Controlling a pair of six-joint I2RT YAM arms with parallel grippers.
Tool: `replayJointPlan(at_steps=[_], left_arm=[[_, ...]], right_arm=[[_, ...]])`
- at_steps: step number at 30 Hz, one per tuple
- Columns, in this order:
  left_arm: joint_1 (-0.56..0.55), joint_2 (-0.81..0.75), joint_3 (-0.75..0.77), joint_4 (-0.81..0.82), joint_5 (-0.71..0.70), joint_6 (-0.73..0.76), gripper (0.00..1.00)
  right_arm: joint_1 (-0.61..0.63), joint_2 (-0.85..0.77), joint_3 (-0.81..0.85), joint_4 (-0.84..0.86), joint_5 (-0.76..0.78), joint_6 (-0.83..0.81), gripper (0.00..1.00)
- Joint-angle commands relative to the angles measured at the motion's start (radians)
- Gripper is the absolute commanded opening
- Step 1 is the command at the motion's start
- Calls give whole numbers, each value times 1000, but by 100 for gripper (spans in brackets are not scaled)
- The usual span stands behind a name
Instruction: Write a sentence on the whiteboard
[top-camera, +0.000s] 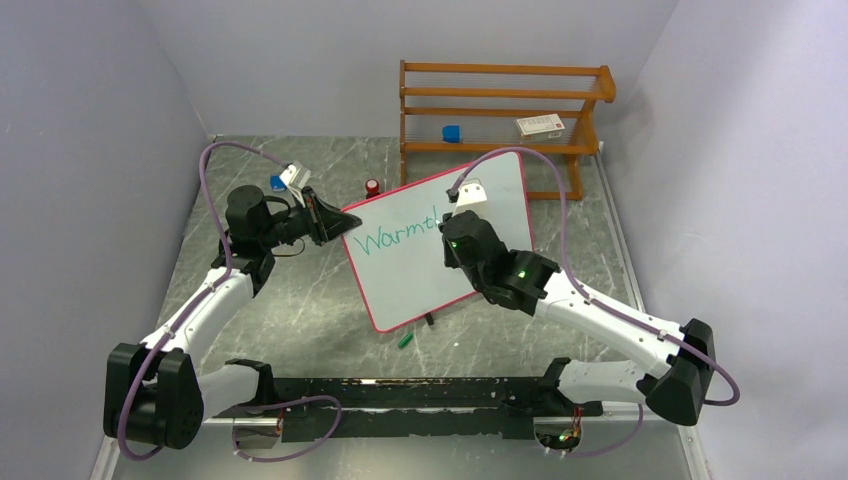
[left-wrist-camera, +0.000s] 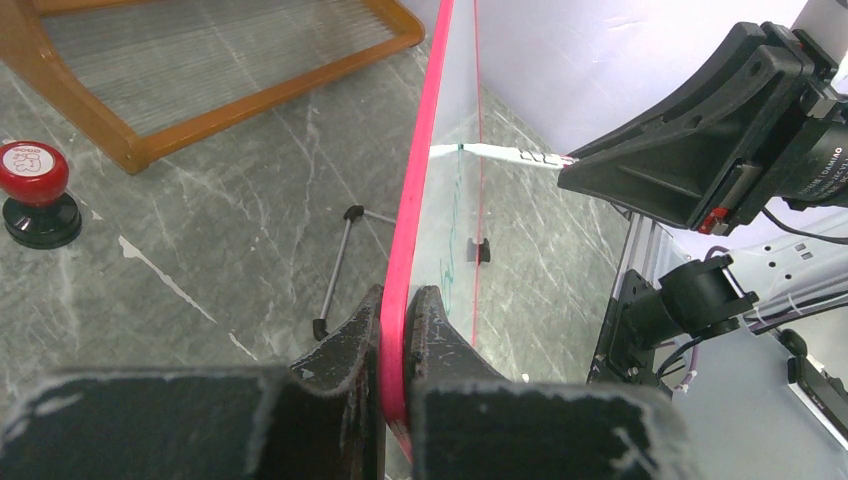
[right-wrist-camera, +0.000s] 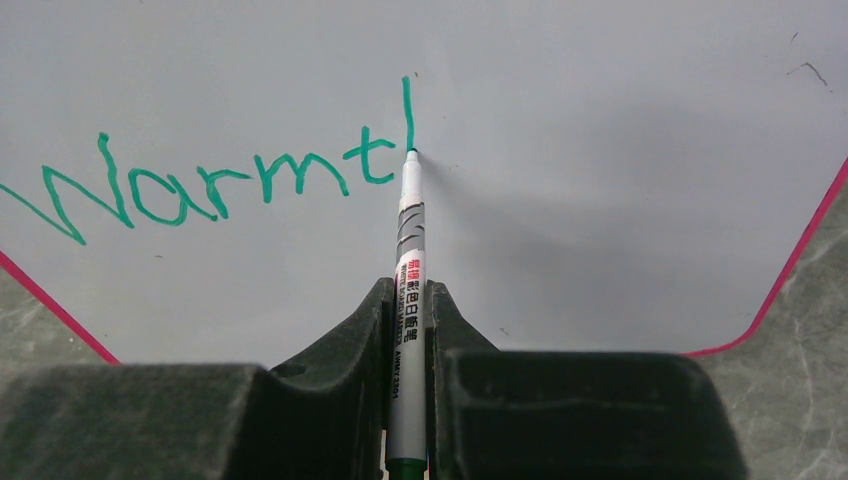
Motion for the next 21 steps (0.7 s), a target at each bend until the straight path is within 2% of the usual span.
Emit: replayJointPlan(at_steps=[1,21], left_arm=[[-18,40,-37,-141,-92,209,5],[-18,39,-35,-146,-95,212,5]], right_arm=[[-8,15,9,27,3,-8,0],[-14,-2,-1,40,78,5,0]])
